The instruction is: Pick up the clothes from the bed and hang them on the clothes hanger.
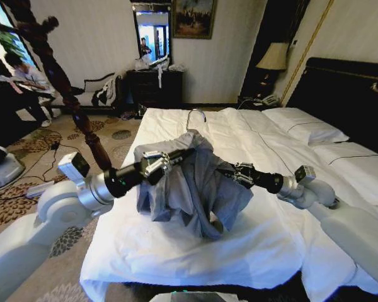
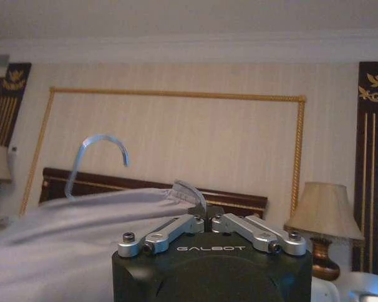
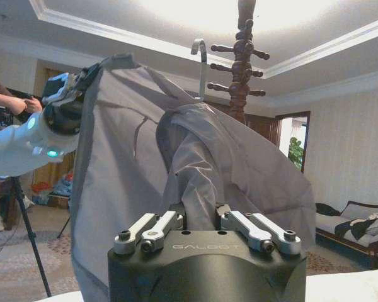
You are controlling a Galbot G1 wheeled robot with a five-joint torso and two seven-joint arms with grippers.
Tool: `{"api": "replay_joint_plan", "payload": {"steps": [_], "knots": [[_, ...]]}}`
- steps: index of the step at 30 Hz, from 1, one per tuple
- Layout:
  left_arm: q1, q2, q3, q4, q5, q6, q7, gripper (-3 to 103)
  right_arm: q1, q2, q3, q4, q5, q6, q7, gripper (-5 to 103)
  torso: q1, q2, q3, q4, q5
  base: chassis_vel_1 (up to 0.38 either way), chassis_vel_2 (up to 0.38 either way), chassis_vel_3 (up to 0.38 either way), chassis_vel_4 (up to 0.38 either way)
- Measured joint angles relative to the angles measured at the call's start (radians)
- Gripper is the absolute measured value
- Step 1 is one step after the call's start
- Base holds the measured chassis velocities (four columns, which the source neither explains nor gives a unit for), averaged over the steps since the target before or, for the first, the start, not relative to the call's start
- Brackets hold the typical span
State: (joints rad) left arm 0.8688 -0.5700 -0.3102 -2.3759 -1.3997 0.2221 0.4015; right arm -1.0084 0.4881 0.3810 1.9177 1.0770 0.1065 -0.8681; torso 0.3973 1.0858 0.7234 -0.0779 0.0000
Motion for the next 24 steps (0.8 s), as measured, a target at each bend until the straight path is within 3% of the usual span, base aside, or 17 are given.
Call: {"api": "replay_joint_plan", "payload": {"steps": [10,20,21,23,24], "knots": [[0.052,-0.002,0.036,-0.020,0.059,0.003,0.018,0,0.016,0.004,-0.002,0.004,0.077,0.003,0.020,19,0.000,0.000,0.000,0.0000,0.0000,0.000,0.000,0.000,0.000],[0.073,0.007,0.037,-0.016,0.126,-0.007,0.015,-1,0.026,-0.002,0.017,0.029,0.194,0.014,-0.011,19,0.000,0.000,0.000,0.0000,0.0000,0.000,0.000,0.000,0.000],[0.073,0.008,0.027,-0.017,0.132,-0.013,0.014,10,0.025,-0.002,0.018,0.035,0.209,0.014,-0.012,19,0.000,0.000,0.000,0.0001,-0.0001,0.000,0.000,0.000,0.000],[0.073,0.010,0.020,-0.017,0.136,-0.017,0.013,10,0.024,-0.003,0.019,0.038,0.217,0.014,-0.012,19,0.000,0.000,0.000,0.0001,-0.0001,0.000,0.000,0.000,0.000],[0.074,0.011,0.013,-0.017,0.140,-0.021,0.013,15,0.022,-0.003,0.021,0.041,0.227,0.014,-0.012,19,0.000,0.000,0.000,0.0001,0.0000,0.000,0.000,0.000,0.000]]}}
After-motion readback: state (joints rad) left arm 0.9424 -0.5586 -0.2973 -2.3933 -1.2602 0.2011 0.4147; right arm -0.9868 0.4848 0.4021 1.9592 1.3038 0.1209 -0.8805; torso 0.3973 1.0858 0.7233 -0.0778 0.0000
